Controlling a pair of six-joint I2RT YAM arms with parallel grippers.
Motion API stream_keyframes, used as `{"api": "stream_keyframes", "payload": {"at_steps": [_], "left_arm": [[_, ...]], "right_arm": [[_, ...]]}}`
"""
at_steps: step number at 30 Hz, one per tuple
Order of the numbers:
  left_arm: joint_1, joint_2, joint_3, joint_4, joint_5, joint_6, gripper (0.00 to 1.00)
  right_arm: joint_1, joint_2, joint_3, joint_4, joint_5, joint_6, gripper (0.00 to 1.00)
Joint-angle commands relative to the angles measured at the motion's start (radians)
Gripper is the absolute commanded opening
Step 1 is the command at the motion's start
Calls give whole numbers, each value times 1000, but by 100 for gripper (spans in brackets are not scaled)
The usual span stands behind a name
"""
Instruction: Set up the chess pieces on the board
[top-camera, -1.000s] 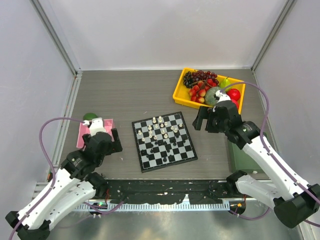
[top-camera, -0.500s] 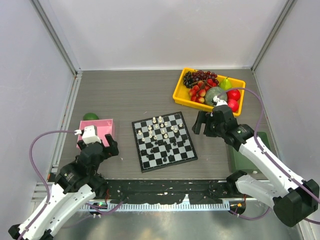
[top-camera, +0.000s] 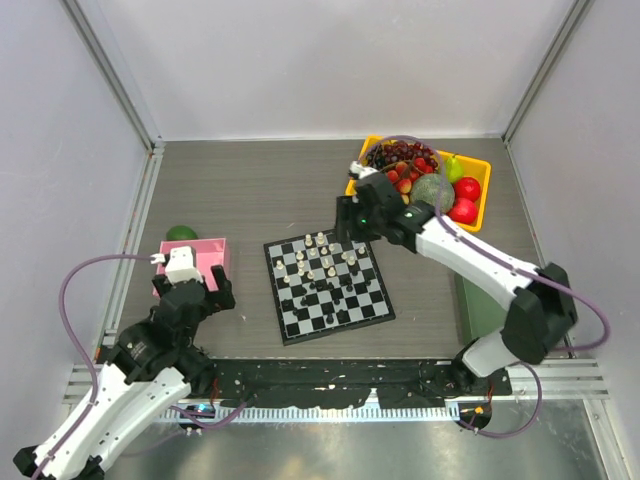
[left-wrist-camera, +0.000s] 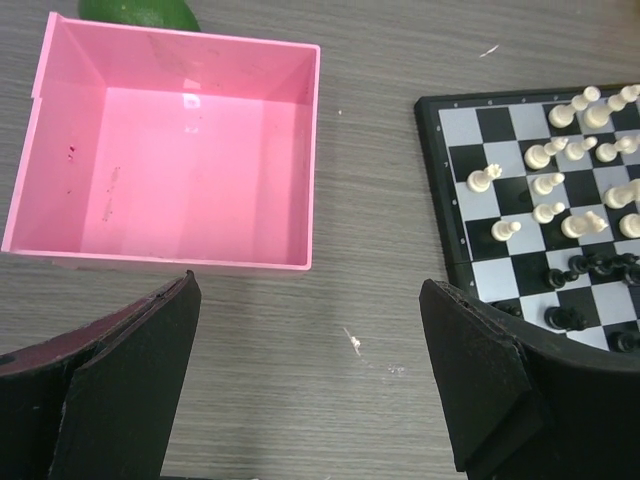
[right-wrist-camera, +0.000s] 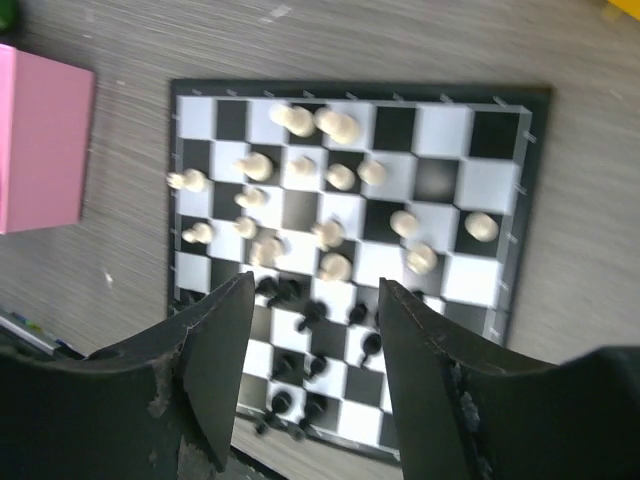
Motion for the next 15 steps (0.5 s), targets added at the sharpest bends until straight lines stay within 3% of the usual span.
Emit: {"api": "stream_keyframes", "payload": {"at_steps": [1,6,9,15], "left_arm": [[-2,-52,17,25,-23,16,100],[-2,-52,35,58,53,96,99],[-2,-23,81,-5,53,104,99],[-2,-42,75,-54,69,49,100]], "right_arm": [[73,139,192,-2,52,-13,58],[73,207,230,-13,95,-15,57],[55,202,218,-39,150,-38,55],[-76,190,116,-29,91,-54,50]]}}
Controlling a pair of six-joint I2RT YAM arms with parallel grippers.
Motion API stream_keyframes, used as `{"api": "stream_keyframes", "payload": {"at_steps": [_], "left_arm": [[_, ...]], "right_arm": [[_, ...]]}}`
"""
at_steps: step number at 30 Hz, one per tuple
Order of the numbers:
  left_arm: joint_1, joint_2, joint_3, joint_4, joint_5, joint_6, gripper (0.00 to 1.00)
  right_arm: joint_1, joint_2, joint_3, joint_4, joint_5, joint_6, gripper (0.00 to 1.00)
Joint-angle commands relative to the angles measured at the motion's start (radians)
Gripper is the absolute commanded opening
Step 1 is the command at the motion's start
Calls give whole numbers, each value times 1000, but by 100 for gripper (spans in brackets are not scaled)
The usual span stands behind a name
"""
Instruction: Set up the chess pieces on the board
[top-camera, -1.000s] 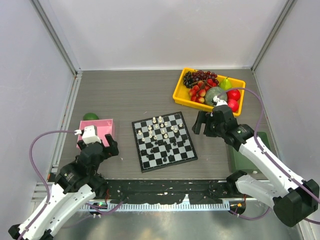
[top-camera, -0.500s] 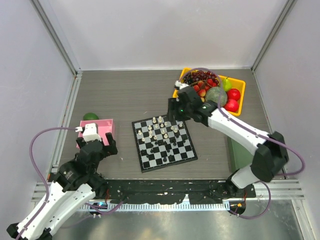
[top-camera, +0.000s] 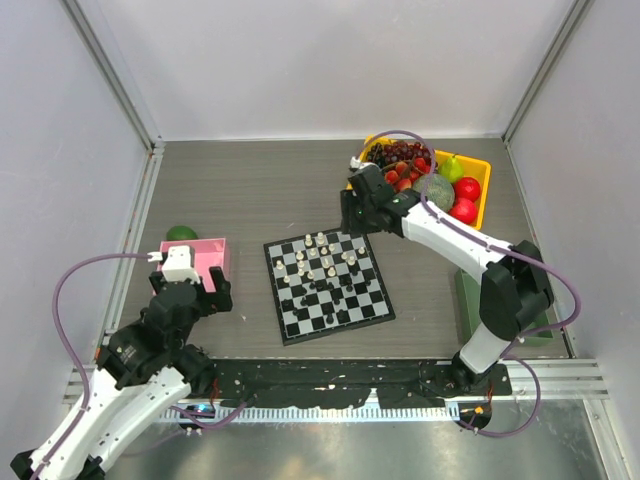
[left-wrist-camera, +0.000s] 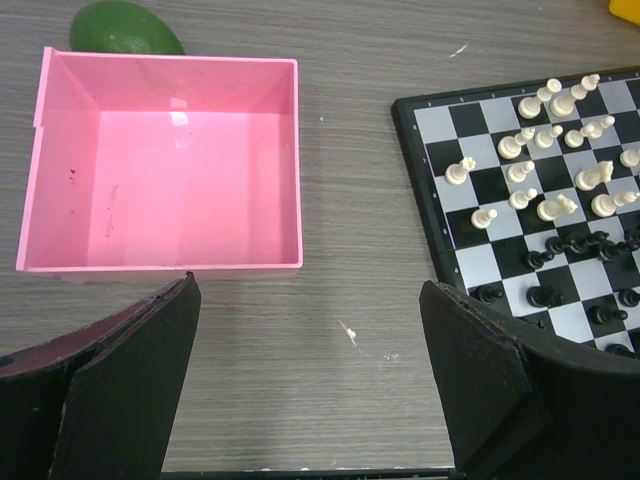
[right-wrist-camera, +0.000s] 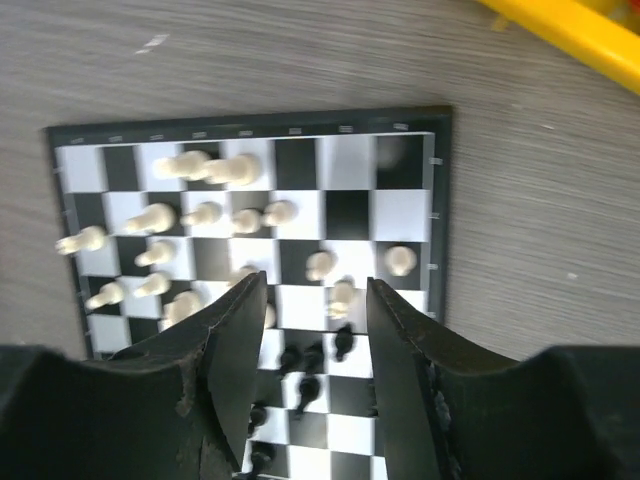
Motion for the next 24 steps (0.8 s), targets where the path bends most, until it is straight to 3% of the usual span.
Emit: {"api": "stream_keyframes", "payload": {"at_steps": [1,11,24], "left_arm": [[-2,-24,9,-19,27,-18,100],[-2,-31,-21,16,22,-35,99],[-2,14,-13,7,8,-48,100]], "right_arm": [[-80,-30,-58,0,-7,-33,50],[-68,10,-95,11,-130,-79,44],[-23,87,-76,-13,-105,-82,38]]}}
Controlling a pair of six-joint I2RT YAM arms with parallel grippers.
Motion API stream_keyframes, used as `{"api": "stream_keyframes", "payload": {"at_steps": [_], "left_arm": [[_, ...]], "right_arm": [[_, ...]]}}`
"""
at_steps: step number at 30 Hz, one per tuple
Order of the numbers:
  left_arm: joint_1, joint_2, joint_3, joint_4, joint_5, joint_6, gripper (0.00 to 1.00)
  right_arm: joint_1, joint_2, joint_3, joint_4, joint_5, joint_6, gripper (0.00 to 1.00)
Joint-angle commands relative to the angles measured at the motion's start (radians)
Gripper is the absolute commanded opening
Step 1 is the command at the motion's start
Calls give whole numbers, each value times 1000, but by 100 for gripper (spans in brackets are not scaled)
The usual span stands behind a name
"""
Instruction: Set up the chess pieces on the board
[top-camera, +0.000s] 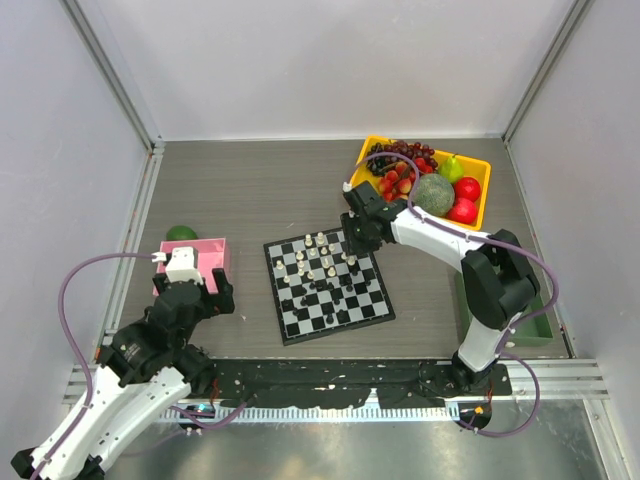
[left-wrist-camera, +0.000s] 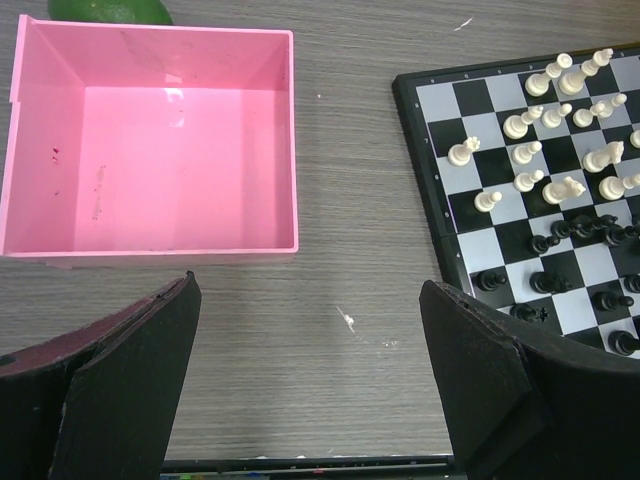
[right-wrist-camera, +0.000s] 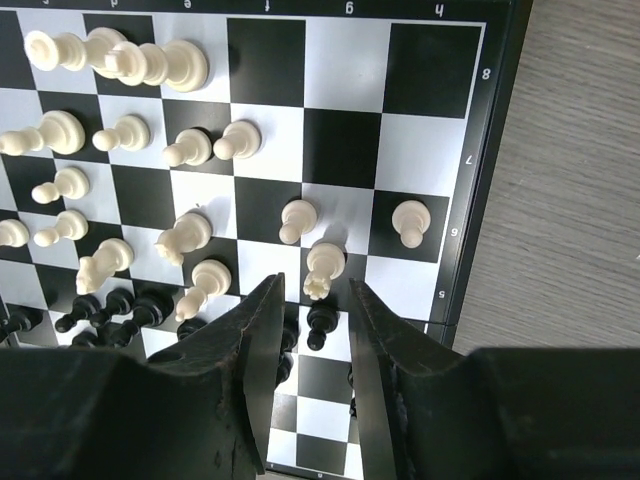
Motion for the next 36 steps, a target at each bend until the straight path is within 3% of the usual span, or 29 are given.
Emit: {"api": "stream_keyframes", "payload": {"at_steps": [1,9,11,16,18,20,29,36], "left_arm": [[-2,5,3,23,-16,-20,99],[-2,-3,-5,25,-28,-32,100],[-2,-4,-6,23,-30,-32,100],[-2,-7,-8,26,-37,-37,100],[-2,-7,-8,26,-39,-37,100],[-3,-9,-10,25,-39,-37,100],[-2,-10,-14,28,-45,-40,100],[-3,-13,-14,26,-48,-41,100]], "right_arm": [[10,13,24,3,-3,-13,38],[13,52,37,-1,34,-20,37],[12,58,41,-1,29,-25,31],[12,52,46,2,21,-28,29],[13,45,49,0,15,-27,18],[13,33,47,-1,15,-25,13],[9,-24,118,-9,78,-31,12],[-31,48,225,-33,118,-53,12]]}}
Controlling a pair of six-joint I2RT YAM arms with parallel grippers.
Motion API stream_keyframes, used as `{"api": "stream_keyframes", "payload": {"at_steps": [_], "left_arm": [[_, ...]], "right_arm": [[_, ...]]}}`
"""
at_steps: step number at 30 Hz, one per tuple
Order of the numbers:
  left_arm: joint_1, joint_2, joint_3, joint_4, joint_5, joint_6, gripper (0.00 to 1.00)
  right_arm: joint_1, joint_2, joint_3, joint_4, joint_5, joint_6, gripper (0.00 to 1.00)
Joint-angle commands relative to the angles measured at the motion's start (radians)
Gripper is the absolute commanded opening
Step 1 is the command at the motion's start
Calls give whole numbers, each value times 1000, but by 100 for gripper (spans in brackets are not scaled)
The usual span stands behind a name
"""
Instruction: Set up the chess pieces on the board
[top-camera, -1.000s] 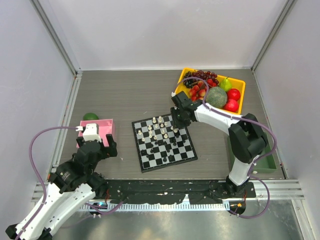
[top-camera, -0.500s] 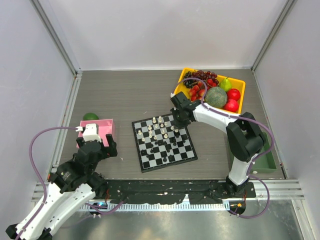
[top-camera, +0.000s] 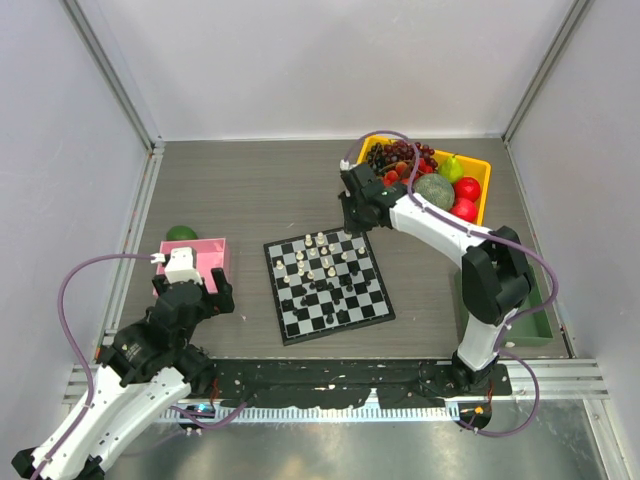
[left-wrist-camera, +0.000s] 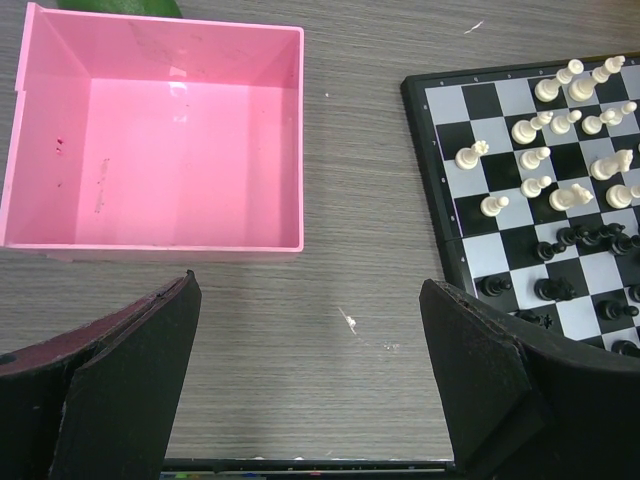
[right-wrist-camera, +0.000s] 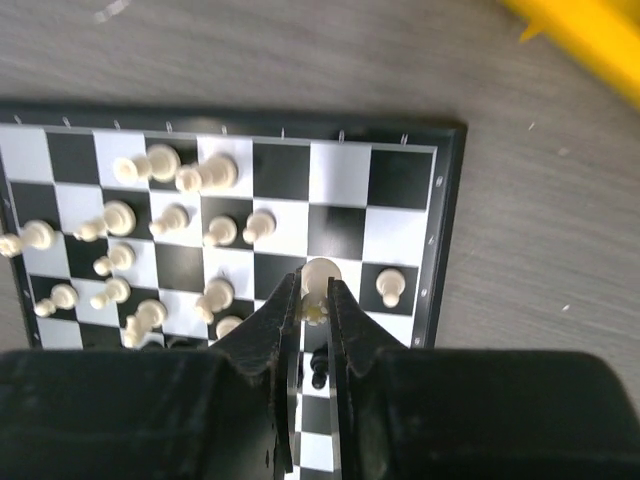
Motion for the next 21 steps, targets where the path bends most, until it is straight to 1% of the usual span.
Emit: {"api": "stream_keyframes", "payload": {"at_steps": [1,9,21], "left_arm": [[-3,-9,-2,26,-30,-18,100],[-3,-10,-4,29,-33,-18,100],[-2,-16,-10,29,-40,-21,99]], "right_arm": [[-36,16,98,-8,47,-26,13],[-64,103,152,-10,27,-43,13],[-82,184,143,25,33,-29,13]]}}
